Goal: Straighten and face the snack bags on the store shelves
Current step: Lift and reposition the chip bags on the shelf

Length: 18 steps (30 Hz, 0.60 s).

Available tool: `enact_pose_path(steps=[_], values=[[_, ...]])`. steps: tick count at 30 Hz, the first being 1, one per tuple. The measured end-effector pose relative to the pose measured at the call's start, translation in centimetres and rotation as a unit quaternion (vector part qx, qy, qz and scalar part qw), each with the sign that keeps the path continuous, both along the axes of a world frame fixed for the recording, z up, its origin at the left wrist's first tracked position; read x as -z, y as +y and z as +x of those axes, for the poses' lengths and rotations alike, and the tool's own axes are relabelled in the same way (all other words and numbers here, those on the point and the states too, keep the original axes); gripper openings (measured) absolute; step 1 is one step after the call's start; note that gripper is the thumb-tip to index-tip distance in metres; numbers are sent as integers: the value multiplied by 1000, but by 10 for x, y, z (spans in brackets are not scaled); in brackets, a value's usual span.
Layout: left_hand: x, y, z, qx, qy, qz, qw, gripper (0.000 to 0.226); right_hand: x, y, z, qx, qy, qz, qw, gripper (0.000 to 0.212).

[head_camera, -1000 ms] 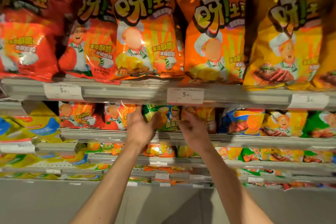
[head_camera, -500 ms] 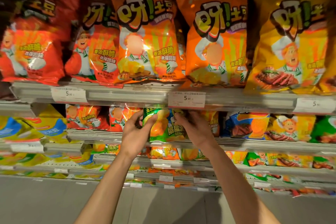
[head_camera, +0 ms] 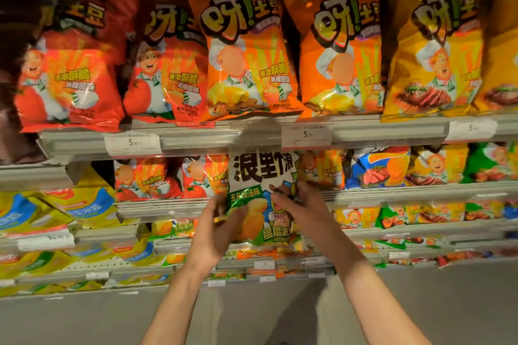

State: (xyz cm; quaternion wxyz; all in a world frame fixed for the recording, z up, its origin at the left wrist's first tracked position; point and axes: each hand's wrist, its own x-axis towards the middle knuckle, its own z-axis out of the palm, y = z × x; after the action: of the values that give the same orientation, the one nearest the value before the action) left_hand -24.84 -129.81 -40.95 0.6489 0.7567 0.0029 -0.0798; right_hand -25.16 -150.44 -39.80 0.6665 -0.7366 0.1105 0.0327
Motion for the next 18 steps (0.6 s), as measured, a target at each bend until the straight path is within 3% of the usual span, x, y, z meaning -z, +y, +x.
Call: enact_pose_path(steps=[5, 9, 14, 18], values=[[5, 16, -13, 37, 10, -17, 999, 58, -2, 14, -44, 54, -3, 23, 998, 29], [4, 16, -27, 74, 21, -16, 997, 41, -3, 18, -76, 116, 14, 78, 990, 23], [2, -8, -41, 96, 8, 6, 995, 35, -10, -1, -119, 168, 22, 22, 985, 34], [-2, -40, -46, 98, -13, -5, 995, 20, -14, -40, -151, 224, 2, 27, 974, 24]])
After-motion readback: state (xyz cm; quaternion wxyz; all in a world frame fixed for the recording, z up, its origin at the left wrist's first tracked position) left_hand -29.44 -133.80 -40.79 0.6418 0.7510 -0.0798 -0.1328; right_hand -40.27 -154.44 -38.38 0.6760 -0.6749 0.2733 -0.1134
